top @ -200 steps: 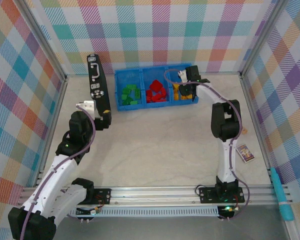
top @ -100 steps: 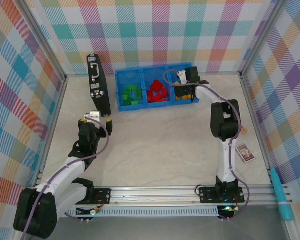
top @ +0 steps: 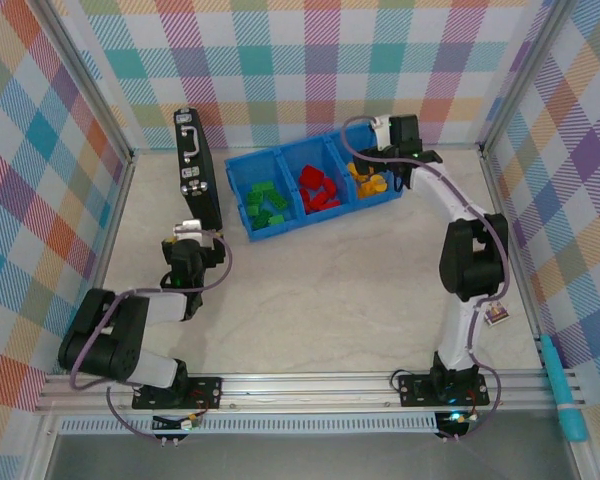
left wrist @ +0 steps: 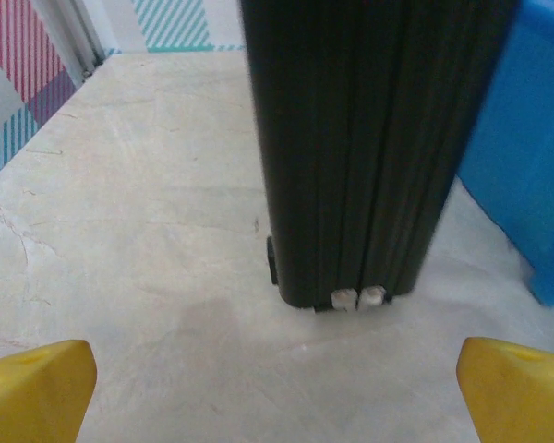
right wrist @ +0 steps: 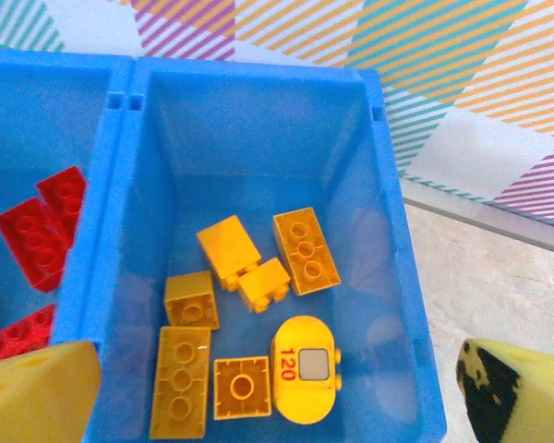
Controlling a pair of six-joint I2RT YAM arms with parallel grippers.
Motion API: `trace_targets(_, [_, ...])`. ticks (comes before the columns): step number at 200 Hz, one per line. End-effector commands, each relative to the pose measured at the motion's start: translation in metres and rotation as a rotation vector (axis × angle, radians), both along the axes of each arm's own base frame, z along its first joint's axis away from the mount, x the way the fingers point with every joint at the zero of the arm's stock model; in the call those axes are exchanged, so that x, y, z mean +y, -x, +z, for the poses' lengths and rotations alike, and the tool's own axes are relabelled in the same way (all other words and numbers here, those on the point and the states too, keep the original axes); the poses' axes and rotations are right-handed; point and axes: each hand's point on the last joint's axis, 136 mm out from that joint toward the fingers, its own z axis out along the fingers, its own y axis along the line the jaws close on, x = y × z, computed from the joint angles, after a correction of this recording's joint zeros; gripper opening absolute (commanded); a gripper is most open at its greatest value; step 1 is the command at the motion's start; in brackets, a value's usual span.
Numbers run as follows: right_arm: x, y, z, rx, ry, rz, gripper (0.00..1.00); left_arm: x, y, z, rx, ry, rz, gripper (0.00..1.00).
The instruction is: Sort the legos into containers by color
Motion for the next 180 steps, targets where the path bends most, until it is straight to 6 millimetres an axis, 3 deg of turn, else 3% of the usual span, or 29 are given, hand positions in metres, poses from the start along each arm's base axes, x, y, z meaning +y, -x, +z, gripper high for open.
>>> trace_targets(1, [0.004,0.024,0.002,0.037,-0.031,0.022,0.99,0.009,-0.010,0.000,-0.085,0.050,0.033,1.00])
trace_targets(10, [0.002,0.031,0.005,0.036,-0.031,0.019,0.99,0.007,-0.010,-0.007,-0.003,0.065,0.027,1.00])
trace_targets(19, [0.001,0.037,0.007,0.038,-0.035,0.019,0.99,0.008,-0.019,-0.005,-0.024,0.060,0.023,1.00])
trace_targets(44, [-0.002,0.058,0.009,0.050,-0.056,0.010,0.99,0.009,-0.017,-0.009,0.002,0.088,0.012,1.00])
trace_targets(87, [-0.026,0.115,0.006,0.030,-0.109,-0.081,0.99,0.009,-0.018,-0.009,0.002,0.089,0.012,1.00])
trace_targets(102, [-0.039,0.140,-0.006,0.016,-0.136,-0.123,0.99,0.009,-0.018,-0.009,0.002,0.087,0.011,1.00])
trace_targets(125, [-0.064,0.168,-0.049,0.009,-0.268,-0.223,0.99,0.009,-0.018,-0.009,0.002,0.087,0.010,1.00])
trace_targets(139, [-0.074,0.176,-0.068,-0.033,-0.312,-0.261,0.99,0.009,-0.018,-0.008,0.001,0.087,0.010,1.00])
trace_targets(180, [-0.091,0.171,-0.059,-0.223,-0.174,-0.209,0.99,0.009,-0.017,-0.008,0.000,0.087,0.009,1.00])
